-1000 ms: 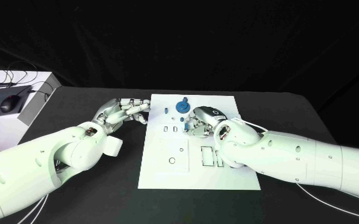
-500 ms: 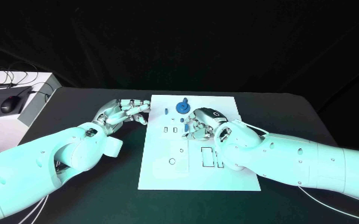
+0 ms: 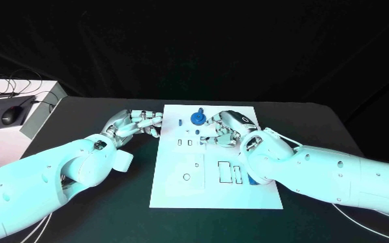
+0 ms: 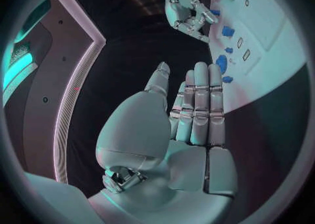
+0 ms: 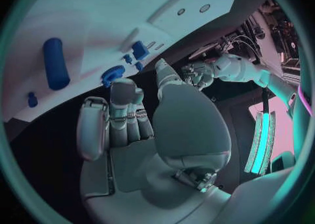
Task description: Assemble the parts on the task board
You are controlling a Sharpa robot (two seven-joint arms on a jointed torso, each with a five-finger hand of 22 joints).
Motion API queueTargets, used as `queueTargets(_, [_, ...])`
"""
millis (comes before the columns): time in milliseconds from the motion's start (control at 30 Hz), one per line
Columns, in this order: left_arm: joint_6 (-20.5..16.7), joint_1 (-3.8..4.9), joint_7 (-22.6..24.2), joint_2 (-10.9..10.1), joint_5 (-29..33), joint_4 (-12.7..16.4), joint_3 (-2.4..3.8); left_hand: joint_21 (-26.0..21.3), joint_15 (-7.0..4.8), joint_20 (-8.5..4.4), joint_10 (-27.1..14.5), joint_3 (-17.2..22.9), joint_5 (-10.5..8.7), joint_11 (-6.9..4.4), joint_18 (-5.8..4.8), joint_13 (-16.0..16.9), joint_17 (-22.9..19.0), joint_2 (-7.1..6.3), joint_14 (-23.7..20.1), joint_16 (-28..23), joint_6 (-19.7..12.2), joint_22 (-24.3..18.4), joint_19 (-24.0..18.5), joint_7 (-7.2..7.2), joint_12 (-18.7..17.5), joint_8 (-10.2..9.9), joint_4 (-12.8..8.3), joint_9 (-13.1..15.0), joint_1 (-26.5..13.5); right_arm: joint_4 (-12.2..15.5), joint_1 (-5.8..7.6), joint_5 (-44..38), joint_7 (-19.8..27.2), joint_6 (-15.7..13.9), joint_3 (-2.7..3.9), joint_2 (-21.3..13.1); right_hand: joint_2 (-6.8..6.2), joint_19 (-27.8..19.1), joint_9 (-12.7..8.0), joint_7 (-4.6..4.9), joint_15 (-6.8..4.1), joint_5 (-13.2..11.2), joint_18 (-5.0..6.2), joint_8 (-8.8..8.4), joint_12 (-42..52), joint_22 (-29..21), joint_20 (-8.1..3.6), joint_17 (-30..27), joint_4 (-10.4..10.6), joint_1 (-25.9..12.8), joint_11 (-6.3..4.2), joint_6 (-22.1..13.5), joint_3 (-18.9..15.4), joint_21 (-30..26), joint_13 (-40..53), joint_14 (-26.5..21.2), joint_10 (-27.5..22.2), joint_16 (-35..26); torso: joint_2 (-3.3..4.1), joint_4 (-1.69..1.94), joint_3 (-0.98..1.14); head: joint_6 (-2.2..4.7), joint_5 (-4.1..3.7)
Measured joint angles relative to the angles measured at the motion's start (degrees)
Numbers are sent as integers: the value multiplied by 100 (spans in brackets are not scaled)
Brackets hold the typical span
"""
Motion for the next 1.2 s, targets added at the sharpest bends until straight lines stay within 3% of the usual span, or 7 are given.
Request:
queueTargets(100, [-37, -1, -112, 19, -140, -39, 38, 222, -102, -118, 89, -47, 0, -70, 2, 244, 262, -150, 62, 432, 21, 115, 113, -21, 400, 37, 57, 5, -150, 43, 86, 458, 342, -163, 24, -140, 27, 0, 4, 25, 0, 22, -1, 0, -24, 0, 0, -8, -44, -27, 10, -30, -22, -48, -37, 0, -54, -7, -10, -10, 14, 16, 18])
queueTargets(333, [-59, 61, -660, 143, -698, -123, 174, 1394, -245, -351, -700, 191, 0, -239, -1, 2100, 1105, -627, -22, 2139, -46, 881, 63, -130, 2931, 663, 880, 31, -627, 19, 363, 2127, 1677, -252, 41, -455, 588, 0, 17, -2, 40, 142, -2, 70, -446, -1, 0, 13, -770, -220, 33, 9, -258, -409, -510, -49, -465, -176, -64, -37, 70, 37, 70])
queueTargets(567, [-26, 365, -1437, 499, -1207, -352, 215, 2294, -503, -529, -605, 122, 0, -457, 261, 3100, 1807, -481, 641, 3149, 234, 1453, 495, -422, 4261, 1578, 921, 387, -772, -149, 568, 3625, 2730, -35, 47, -696, 832, 0, 20, -34, 50, 187, -1, 158, -532, -1, 42, 24, -1163, -151, 50, 78, -444, -1075, -896, -195, -583, -380, -148, -64, 138, 60, 107])
queueTargets(733, [171, 581, -2136, 754, -1722, -493, 198, 2456, -486, -487, -590, 36, -16, -466, 288, 3348, 2048, -390, 757, 3148, 258, 1710, 470, -442, 4200, 1409, 1239, 328, -864, -314, 629, 4173, 3049, 60, 47, -757, 915, 0, 20, -24, 50, 221, -1, 179, -482, -2, 42, 65, -1292, -113, 49, 88, -480, -1098, -989, -195, -584, -411, -184, -97, 180, 94, 107])
queueTargets(967, [825, 1065, -3325, 1266, -2588, -762, -133, 2641, -538, -481, -427, 114, -67, -527, 328, 3567, 2474, -465, 953, 3294, 376, 2259, 713, -495, 4137, 1356, 1689, 248, -1018, -472, 661, 4558, 3225, 132, 43, -789, 915, 0, 20, -23, 50, 221, -1, 178, -482, -3, 42, 76, -1301, -113, 38, 89, -488, -1098, -1013, -195, -595, -411, -227, -154, 259, 71, 155])
queueTargets(1067, [1116, 1264, -3758, 1539, -2847, -978, -336, 2773, -567, -523, -406, 91, -60, -547, 329, 3631, 2675, -417, 1004, 3409, 264, 2584, 817, -528, 4191, 1694, 1712, 548, -1154, -521, 669, 4627, 3239, 148, 41, -800, 915, 0, 14, 2, 50, 221, -1, 178, -450, -3, 42, 84, -1308, -113, 20, 64, -495, -1098, -1020, -195, -613, -411, -241, -165, 275, 41, 180])
queueTargets(1200, [1455, 1421, -4211, 1844, -3061, -1231, -505, 2835, -589, -552, -364, 27, 1, -589, 329, 3645, 2794, -261, 1044, 3441, 46, 2837, 905, -626, 4228, 2317, 1648, 1197, -1241, -593, 672, 4687, 3240, 163, 41, -804, 910, 0, 14, 2, 50, 256, -1, 178, -449, -3, 42, 89, -1301, -118, 19, 62, -502, -1118, -1038, -195, -614, -421, -254, -178, 293, 7, 208])
